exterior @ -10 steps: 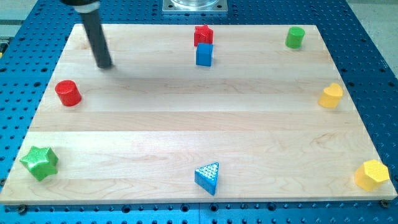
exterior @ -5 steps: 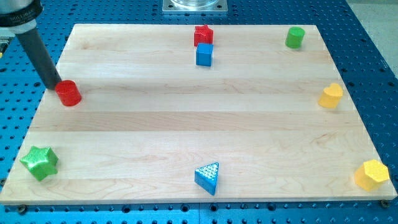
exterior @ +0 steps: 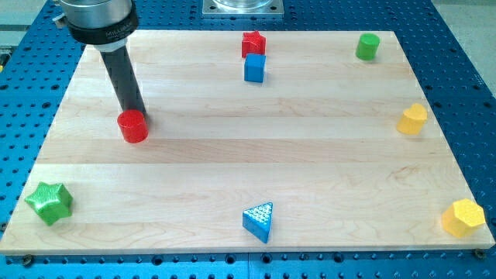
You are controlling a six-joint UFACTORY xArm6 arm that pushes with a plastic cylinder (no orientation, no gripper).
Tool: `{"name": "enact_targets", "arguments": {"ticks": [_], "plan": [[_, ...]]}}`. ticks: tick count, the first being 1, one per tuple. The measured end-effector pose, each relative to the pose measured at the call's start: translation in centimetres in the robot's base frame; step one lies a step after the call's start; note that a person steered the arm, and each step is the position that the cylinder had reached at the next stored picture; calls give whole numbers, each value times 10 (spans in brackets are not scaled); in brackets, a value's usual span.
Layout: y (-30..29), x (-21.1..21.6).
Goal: Place the red circle below the blue cube
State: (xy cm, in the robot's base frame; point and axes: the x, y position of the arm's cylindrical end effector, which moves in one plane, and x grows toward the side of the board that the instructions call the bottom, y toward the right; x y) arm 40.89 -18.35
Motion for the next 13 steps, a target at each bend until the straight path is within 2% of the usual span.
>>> {"name": "enact_targets", "arguments": {"ticks": [1,2,3,4,5,7,8,9,11,12,13], "plan": [[-61,11],[-73,42],[-27,57],[37,36],[70,27],[59,16],[25,13],[48,6],[148,-27],[151,-28],[124,-29]]}}
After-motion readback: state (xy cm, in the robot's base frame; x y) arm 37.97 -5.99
